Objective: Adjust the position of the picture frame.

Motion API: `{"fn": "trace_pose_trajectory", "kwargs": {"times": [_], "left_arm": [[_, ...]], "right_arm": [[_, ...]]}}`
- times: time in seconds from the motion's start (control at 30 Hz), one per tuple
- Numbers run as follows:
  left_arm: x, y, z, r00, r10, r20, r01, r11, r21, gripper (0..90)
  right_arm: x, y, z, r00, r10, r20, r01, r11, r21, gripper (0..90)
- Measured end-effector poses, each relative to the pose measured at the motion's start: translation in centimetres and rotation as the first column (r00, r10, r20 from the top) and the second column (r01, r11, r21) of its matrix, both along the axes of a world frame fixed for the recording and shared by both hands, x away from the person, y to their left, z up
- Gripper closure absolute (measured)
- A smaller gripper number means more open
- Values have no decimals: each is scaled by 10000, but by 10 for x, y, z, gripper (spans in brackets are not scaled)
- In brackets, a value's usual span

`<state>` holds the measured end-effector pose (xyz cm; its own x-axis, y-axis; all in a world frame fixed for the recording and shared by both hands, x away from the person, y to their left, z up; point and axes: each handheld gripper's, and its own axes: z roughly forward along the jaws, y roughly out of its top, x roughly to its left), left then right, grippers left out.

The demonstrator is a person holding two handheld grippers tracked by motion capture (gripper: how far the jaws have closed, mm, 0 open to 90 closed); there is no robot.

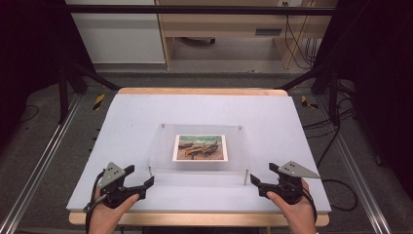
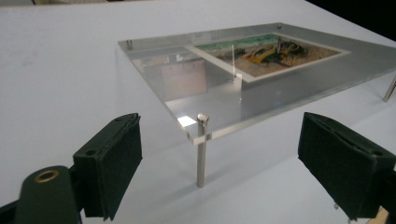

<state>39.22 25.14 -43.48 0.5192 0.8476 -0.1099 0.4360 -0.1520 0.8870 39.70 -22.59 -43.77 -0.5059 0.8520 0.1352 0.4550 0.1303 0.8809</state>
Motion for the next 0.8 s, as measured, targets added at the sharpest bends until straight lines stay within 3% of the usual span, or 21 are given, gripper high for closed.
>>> {"fn": "trace_pose_trajectory", "kwargs": {"times": [0.27, 0.4, 0.57, 0.63, 0.8], "left_arm": [[25, -8, 30, 9997, -97, 235, 100, 9999, -113, 163], [45, -17, 40, 9997, -176, 169, 177, 9998, -11, 200], [57, -23, 34, 9999, -116, -32, 116, 9999, -98, 213], [56, -25, 30, 9998, -151, -135, 153, 9998, 115, 213], [52, -25, 17, 9995, 1, -308, 4, 9999, 159, 215]], "right_arm": [[19, 9, 21, 9997, 141, 200, -142, 9999, 11, 313], [39, 23, 28, 9990, 364, 274, -356, 9989, -303, 397], [51, 31, 27, 9990, 430, 110, -427, 9987, -263, 388], [56, 34, 23, 9990, 440, 11, -440, 9987, -251, 368], [59, 35, 16, 9979, 495, -414, -498, 9987, -54, 320]]}}
